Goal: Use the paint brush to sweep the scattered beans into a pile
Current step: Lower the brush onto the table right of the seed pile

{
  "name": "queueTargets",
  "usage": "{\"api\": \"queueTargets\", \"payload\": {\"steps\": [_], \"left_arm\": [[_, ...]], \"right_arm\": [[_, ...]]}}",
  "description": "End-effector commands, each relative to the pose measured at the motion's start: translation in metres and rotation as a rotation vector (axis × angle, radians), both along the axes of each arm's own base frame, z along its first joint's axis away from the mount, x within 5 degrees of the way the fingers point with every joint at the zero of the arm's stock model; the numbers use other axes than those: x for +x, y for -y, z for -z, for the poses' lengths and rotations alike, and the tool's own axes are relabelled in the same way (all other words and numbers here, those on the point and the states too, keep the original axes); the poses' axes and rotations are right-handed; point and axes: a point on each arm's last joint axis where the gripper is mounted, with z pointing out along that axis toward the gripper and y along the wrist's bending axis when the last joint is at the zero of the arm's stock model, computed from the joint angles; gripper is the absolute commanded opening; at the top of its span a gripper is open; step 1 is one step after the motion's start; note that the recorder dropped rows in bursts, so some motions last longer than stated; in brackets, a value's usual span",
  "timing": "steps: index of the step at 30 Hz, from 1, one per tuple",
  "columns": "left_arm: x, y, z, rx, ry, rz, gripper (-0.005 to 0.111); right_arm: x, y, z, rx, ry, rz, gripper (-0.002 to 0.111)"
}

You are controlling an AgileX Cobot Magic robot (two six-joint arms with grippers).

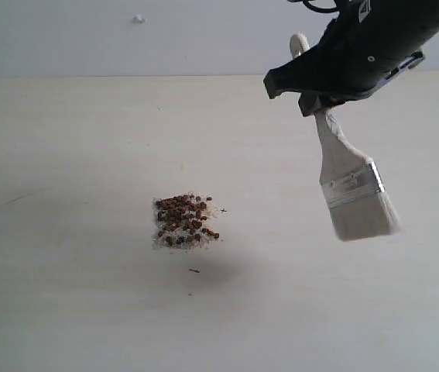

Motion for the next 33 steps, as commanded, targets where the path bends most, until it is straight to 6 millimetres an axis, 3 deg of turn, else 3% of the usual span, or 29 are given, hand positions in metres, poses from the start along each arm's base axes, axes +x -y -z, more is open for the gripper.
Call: {"api": "queueTargets", "payload": {"steps": [1, 6, 16, 33], "left_arm": [[-0.001, 0.000, -0.001, -0.004, 0.006, 0.001, 0.000], [-0.001, 0.000, -0.001, -0.004, 0.006, 0.001, 0.000], [-0.001, 0.000, -0.001, -0.005, 0.006, 0.001, 0.000], [-0.001, 0.000, -0.001, -0.005, 0.006, 0.001, 0.000]], "right_arm": [[0.012, 0.011, 0.022, 0.142, -0.189, 0.082, 0.000], [0.026, 0.010, 0.057, 0.286, -0.364, 0.080, 0.000], [0.037, 0.007, 0.116, 0.241, -0.506, 0.114, 0.000], [0.043, 0.000, 0.151, 0.291, -0.566, 0.188, 0.000]]}}
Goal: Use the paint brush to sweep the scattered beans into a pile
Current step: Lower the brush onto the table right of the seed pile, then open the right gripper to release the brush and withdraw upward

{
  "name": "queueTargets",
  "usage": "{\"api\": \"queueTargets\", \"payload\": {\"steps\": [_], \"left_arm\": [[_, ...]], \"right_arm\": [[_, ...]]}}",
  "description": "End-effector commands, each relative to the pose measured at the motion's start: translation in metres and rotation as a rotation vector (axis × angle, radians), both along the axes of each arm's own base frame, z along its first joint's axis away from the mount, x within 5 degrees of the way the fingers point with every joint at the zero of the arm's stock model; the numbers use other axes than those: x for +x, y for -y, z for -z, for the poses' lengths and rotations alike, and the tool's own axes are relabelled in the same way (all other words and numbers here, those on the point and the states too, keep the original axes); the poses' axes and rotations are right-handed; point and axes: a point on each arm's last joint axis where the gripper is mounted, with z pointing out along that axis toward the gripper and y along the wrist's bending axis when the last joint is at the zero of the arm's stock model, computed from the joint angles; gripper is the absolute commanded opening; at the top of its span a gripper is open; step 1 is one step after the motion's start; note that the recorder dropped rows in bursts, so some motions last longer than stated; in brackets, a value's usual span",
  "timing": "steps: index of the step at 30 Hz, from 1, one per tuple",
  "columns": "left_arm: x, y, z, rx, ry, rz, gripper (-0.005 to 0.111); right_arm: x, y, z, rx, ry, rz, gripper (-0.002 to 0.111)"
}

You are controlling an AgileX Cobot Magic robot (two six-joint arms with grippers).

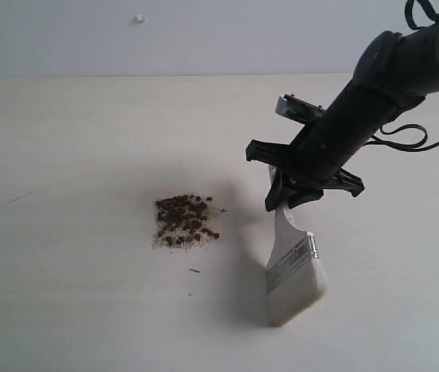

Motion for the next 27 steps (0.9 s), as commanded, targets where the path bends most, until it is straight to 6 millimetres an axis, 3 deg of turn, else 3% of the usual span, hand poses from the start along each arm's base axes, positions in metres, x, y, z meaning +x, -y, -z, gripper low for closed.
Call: {"api": "queueTargets", "payload": {"steps": [1, 12, 22, 27], "left_arm": [[-0.001, 0.000, -0.001, -0.005, 0.006, 0.001, 0.000], [-0.001, 0.000, -0.001, -0.005, 0.006, 0.001, 0.000], [-0.001, 0.000, -0.001, -0.005, 0.006, 0.001, 0.000], [-0.001, 0.000, -0.001, -0.005, 0.006, 0.001, 0.000]], "right_arm": [[0.003, 0.001, 0.004, -0.003, 0.006, 0.002, 0.000], [0.004, 0.001, 0.007, -0.008, 0.022, -0.010, 0.002], [0.008, 0.020, 0.014, -0.226, 0.064, -0.007, 0.034], [0.010, 0.022, 0.013, -0.252, 0.090, -0.009, 0.047]]}}
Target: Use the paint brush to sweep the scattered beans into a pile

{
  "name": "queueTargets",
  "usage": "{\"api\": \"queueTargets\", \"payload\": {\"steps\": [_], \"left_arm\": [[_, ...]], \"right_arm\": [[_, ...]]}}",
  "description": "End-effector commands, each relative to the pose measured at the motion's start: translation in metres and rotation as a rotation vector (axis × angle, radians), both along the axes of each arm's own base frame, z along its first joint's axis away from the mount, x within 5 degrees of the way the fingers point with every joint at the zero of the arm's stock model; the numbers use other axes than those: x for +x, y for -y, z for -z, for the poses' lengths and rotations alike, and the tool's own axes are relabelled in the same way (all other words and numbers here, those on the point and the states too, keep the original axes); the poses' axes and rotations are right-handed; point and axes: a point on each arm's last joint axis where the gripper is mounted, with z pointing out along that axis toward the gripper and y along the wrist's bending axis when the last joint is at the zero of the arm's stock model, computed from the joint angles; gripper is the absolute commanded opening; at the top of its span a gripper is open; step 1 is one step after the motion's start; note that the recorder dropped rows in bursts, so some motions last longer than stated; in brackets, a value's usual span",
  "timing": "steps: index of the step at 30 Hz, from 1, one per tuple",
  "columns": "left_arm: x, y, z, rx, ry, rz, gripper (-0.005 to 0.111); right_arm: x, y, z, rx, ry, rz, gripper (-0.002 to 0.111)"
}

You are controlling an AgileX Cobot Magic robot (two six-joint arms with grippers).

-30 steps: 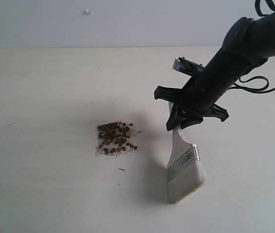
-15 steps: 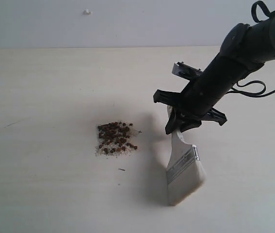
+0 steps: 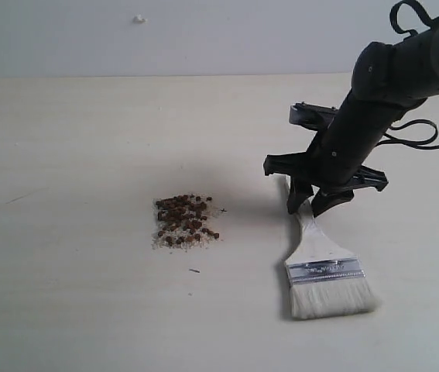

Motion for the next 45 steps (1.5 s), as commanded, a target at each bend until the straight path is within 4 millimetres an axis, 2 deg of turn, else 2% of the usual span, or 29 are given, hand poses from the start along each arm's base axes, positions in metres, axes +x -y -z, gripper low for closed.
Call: {"api": "queueTargets", "payload": {"steps": [1, 4, 6, 10, 12, 17, 20, 23, 26, 32, 38, 45], "left_arm": [[-0.001, 0.000, -0.001, -0.005, 0.006, 0.001, 0.000], [-0.001, 0.000, -0.001, -0.005, 0.006, 0.001, 0.000], [-0.001, 0.000, -0.001, -0.005, 0.006, 0.001, 0.000], [-0.001, 0.000, -0.001, -0.005, 0.006, 0.001, 0.000], [-0.001, 0.000, -0.001, -0.005, 0.006, 0.001, 0.000], [-0.001, 0.000, -0.001, -0.005, 0.006, 0.001, 0.000], [-0.001, 0.000, -0.001, -0.005, 0.006, 0.001, 0.000], [-0.001, 0.000, -0.001, -0.005, 0.006, 0.001, 0.000], [-0.001, 0.000, -0.001, -0.005, 0.006, 0.001, 0.000], [-0.001, 0.000, -0.001, -0.005, 0.006, 0.001, 0.000], [-0.001, 0.000, -0.001, -0.005, 0.006, 0.001, 0.000], [-0.001, 0.000, -0.001, -0.005, 0.006, 0.001, 0.000]], "right_arm": [[0.004, 0.004, 0.000, -0.031, 0.039, -0.008, 0.049], [0.008, 0.004, -0.004, -0.025, 0.083, 0.002, 0.052], [0.011, 0.004, -0.016, -0.014, 0.146, 0.011, 0.052], [0.011, 0.007, -0.056, -0.008, 0.274, 0.036, 0.051], [0.007, 0.011, -0.079, -0.015, 0.331, 0.050, 0.045], [-0.026, 0.027, -0.141, -0.031, 0.520, 0.063, 0.000], [-0.055, 0.037, -0.174, 0.006, 0.638, 0.090, 0.000], [-0.090, 0.048, -0.198, 0.045, 0.739, 0.105, 0.000], [-0.127, 0.059, -0.210, 0.054, 0.789, 0.092, 0.000], [-0.180, 0.074, -0.227, 0.054, 0.775, 0.078, 0.000], [-0.211, 0.083, -0.249, 0.101, 0.895, 0.091, 0.000], [-0.233, 0.090, -0.261, 0.132, 0.986, 0.099, 0.000]]}}
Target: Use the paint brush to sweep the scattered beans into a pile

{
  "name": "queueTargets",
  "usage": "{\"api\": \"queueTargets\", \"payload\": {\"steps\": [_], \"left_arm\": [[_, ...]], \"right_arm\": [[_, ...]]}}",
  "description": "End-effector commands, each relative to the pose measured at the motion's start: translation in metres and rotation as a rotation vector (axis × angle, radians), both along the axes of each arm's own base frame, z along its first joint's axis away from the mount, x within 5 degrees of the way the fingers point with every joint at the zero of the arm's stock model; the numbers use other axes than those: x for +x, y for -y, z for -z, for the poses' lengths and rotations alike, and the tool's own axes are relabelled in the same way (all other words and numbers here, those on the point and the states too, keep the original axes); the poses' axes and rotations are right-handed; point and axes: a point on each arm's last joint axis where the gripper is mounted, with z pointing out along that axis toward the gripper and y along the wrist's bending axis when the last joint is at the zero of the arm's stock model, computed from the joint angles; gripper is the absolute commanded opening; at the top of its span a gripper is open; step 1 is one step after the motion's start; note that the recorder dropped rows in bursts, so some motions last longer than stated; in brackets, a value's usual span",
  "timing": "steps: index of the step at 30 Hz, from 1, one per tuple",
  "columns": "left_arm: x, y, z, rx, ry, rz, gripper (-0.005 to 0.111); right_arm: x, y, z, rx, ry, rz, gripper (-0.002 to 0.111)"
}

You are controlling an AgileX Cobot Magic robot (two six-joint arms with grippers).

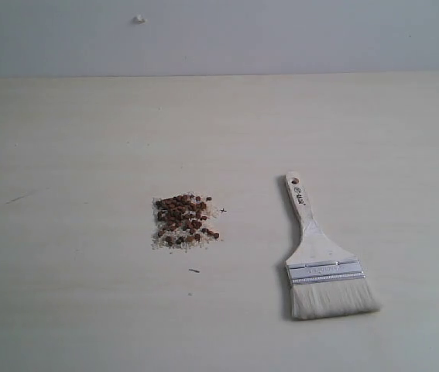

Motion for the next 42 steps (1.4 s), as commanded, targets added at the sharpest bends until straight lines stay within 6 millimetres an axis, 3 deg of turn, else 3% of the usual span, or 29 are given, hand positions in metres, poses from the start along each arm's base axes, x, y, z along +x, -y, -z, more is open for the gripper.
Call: {"api": "queueTargets", "payload": {"steps": [1, 7, 11, 16, 20, 26, 29, 33, 38, 42], "left_arm": [[-0.001, 0.000, -0.001, -0.006, 0.008, 0.001, 0.000], [-0.001, 0.000, -0.001, -0.006, 0.008, 0.001, 0.000], [-0.001, 0.000, -0.001, -0.006, 0.008, 0.001, 0.000], [-0.001, 0.000, -0.001, -0.006, 0.008, 0.001, 0.000], [-0.001, 0.000, -0.001, -0.006, 0.008, 0.001, 0.000], [-0.001, 0.000, -0.001, -0.006, 0.008, 0.001, 0.000], [-0.001, 0.000, -0.001, -0.006, 0.008, 0.001, 0.000], [-0.001, 0.000, -0.001, -0.006, 0.008, 0.001, 0.000], [-0.001, 0.000, -0.001, -0.006, 0.008, 0.001, 0.000], [-0.001, 0.000, -0.001, -0.006, 0.008, 0.001, 0.000]], "right_arm": [[-0.011, 0.004, -0.004, 0.003, 0.043, 0.000, 0.000], [-0.018, 0.012, -0.013, -0.069, 0.166, 0.013, 0.000], [-0.052, 0.031, -0.013, -0.065, 0.341, 0.121, 0.000], [-0.106, 0.047, 0.010, -0.140, 0.529, 0.286, 0.000], [-0.131, 0.050, 0.019, -0.173, 0.709, 0.320, 0.000], [-0.119, 0.049, 0.037, -0.191, 0.727, 0.312, 0.000], [-0.101, 0.047, 0.060, -0.196, 0.713, 0.294, 0.000], [-0.080, 0.045, 0.106, -0.233, 0.663, 0.259, 0.000], [-0.068, 0.043, 0.153, -0.302, 0.599, 0.216, 0.000], [-0.067, 0.042, 0.162, -0.291, 0.592, 0.213, 0.000]]}}
